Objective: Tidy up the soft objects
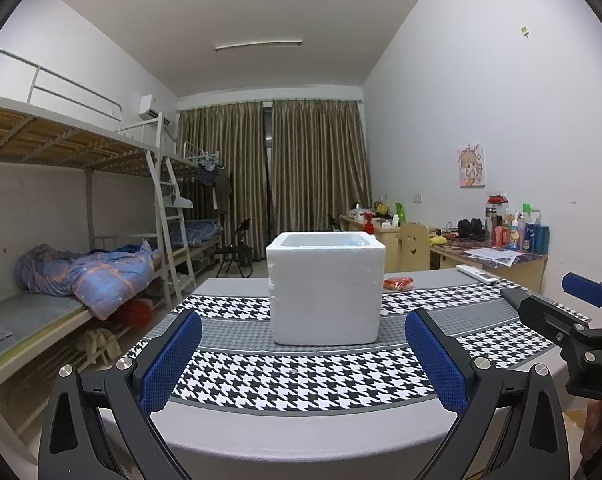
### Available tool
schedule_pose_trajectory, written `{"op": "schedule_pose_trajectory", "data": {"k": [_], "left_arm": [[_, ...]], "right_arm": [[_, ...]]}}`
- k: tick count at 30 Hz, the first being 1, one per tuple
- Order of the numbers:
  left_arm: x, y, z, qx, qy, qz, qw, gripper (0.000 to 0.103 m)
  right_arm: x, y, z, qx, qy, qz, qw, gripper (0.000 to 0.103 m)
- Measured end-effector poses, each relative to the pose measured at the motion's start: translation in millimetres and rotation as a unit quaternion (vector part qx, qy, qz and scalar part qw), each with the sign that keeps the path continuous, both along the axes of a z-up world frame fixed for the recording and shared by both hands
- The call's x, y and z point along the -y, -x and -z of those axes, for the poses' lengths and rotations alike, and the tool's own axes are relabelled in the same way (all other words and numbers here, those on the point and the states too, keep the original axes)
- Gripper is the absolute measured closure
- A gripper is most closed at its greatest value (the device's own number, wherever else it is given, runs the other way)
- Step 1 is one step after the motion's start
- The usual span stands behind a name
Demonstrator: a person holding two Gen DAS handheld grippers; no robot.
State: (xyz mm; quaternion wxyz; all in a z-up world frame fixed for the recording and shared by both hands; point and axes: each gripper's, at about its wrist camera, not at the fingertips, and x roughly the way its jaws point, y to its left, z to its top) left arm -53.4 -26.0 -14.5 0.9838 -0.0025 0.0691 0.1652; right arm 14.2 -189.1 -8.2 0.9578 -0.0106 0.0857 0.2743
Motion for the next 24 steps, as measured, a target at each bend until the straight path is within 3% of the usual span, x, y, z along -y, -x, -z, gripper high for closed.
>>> {"op": "schedule_pose_trajectory", "data": {"k": [24], "left_arm": [[-0.4, 0.6, 5.5, -0.007, -0.006, 0.001, 1.0, 0.001]], "right_arm": [[3.0, 0.9, 0.4, -0.003, 0.0, 0.003, 1.0, 0.001]]}}
